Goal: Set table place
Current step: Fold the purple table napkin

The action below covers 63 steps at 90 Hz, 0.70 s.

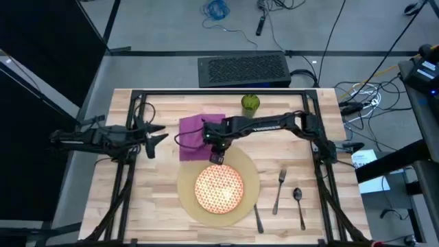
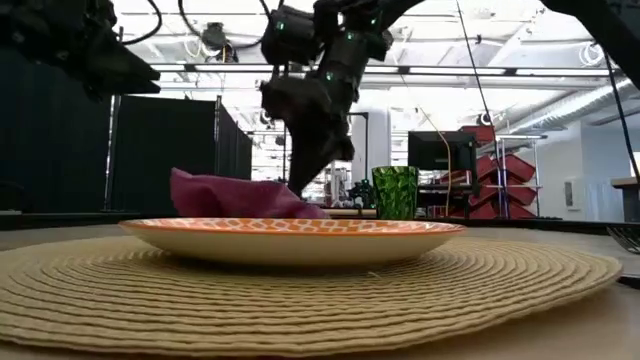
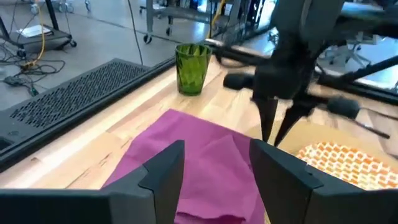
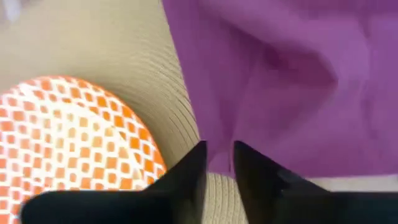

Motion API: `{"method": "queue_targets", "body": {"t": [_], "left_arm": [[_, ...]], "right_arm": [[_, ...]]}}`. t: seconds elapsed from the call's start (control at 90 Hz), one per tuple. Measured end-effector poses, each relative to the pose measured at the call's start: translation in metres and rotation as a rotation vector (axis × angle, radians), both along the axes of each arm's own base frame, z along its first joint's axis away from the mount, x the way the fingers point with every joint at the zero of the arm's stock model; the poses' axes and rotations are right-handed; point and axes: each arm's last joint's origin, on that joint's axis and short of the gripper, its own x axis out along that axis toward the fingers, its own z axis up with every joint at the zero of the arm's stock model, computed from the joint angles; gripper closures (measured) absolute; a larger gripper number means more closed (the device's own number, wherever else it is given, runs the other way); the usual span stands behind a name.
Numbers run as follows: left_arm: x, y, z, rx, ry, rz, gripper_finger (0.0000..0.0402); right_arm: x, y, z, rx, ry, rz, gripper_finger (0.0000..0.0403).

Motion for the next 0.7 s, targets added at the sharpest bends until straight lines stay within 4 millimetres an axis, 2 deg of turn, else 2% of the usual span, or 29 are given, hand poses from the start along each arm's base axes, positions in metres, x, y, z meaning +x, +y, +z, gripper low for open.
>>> {"method": "queue_targets", "body": {"t": [0.122,0.267,0.522,0.7], "left_arm": [[0.001,0.0,0.0,0.005,0.005,0.014,0.0233],[0.009,0.001,-0.008,0.028,0.068,0.068,0.0233],[0.043,-0.002,-0.033,0.046,0.238,-0.026,0.0233],[0.056,-0.011,-0.044,0.009,0.341,-0.175,0.0233]], "right_arm": [[-0.003,-0.001,0.012,0.016,-0.025,0.002,0.0259],[-0.017,-0.01,0.046,0.011,-0.086,-0.019,0.0225],[-0.065,-0.035,0.134,-0.056,-0.304,-0.101,0.0223],[-0.104,-0.046,0.175,-0.138,-0.366,-0.171,0.0226]]}}
